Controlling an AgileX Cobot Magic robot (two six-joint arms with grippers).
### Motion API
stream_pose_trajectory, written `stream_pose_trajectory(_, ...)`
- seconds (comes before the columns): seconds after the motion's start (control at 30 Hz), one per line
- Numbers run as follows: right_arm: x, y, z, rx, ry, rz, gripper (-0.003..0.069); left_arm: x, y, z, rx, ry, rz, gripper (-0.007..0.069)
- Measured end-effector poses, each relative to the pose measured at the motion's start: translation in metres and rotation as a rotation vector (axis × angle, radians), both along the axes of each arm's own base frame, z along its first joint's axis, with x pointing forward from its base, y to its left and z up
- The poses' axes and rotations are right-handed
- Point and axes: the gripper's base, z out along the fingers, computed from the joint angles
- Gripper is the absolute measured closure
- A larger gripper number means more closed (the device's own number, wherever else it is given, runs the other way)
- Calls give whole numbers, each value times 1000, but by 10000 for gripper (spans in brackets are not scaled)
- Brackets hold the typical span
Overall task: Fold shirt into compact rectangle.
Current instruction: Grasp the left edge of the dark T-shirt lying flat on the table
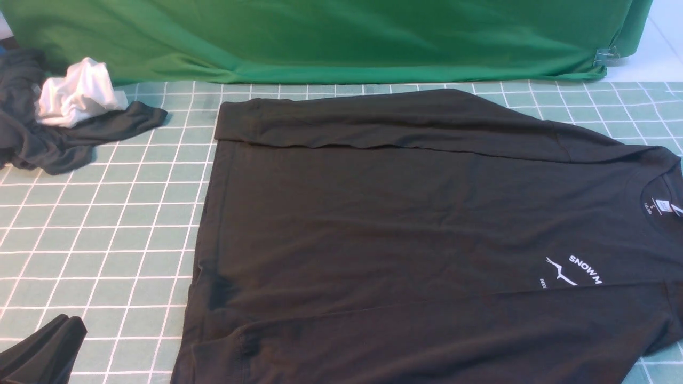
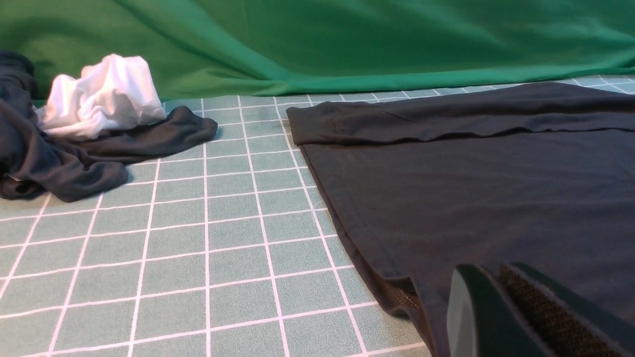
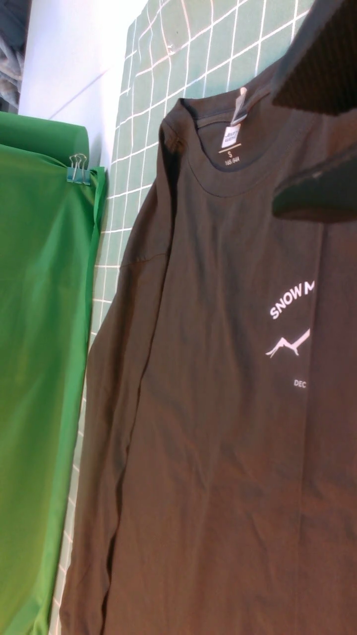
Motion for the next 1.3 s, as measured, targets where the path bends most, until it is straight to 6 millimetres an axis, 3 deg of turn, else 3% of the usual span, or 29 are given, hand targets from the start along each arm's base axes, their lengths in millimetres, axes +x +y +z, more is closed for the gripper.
stream_pose_trajectory(0.8, 0, 0, 0, 0, -1, 0, 418, 0, 0, 0, 14, -2, 1, 610)
stream_pose_trajectory(1.0, 1, 0, 9, 27, -99, 2, 418, 1, 1, 7, 53, -86, 3, 610)
stream_pose_trajectory(1.07, 1, 1, 13, 101, -133, 0, 418, 1, 0, 13, -55, -135, 3, 610)
stream_pose_trajectory(1.17, 1, 1, 21, 459, -175, -13, 418, 1, 0, 20, -576, -132, 15, 610)
stream_pose_trajectory(1.2, 1, 1, 23, 612, -179, -17, 418, 1, 0, 21, -829, -94, 22, 610)
stream_pose_trajectory(1.3, 1, 0, 25, 801, -178, -19, 418, 1, 0, 21, -1140, -31, 30, 610)
